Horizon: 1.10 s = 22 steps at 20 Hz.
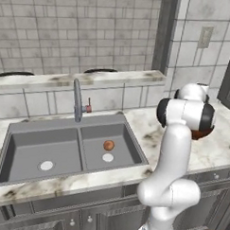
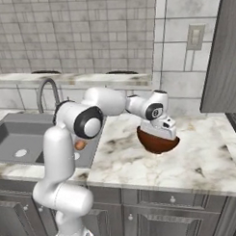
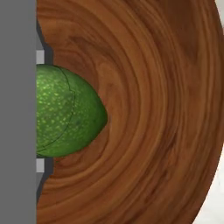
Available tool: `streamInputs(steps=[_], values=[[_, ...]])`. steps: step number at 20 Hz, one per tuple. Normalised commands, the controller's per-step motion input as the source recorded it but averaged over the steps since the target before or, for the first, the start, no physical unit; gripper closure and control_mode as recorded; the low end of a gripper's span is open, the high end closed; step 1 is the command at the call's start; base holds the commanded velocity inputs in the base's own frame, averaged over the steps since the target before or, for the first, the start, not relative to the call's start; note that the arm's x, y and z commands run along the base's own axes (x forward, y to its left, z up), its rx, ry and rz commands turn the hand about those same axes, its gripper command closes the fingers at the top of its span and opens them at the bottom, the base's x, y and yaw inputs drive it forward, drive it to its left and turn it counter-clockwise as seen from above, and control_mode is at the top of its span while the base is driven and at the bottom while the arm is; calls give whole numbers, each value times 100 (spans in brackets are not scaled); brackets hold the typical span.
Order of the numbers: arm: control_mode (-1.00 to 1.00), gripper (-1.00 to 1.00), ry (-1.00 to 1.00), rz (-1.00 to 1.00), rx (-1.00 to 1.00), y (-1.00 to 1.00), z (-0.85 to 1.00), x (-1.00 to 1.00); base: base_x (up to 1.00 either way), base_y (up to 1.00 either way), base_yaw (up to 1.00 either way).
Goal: Pick the avocados from the cabinet and place them in one bowl. Pick the onion from the sink and place it in the other bowl.
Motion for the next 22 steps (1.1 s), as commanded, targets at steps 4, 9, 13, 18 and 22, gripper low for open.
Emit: streamInputs(steps=[4, 9, 13, 18, 22], values=[[-100, -100, 0, 3, 3, 0, -14, 10, 0, 0, 0], [-100, -100, 1, 0, 2, 3, -11, -4, 0, 0, 0], [-100, -100, -1, 0, 2, 1, -2, -26, 0, 0, 0], [-100, -100, -10, 0, 3, 5, 7, -37, 0, 0, 0], [-100, -100, -15, 0, 0, 19, 25, -28, 0, 0, 0]])
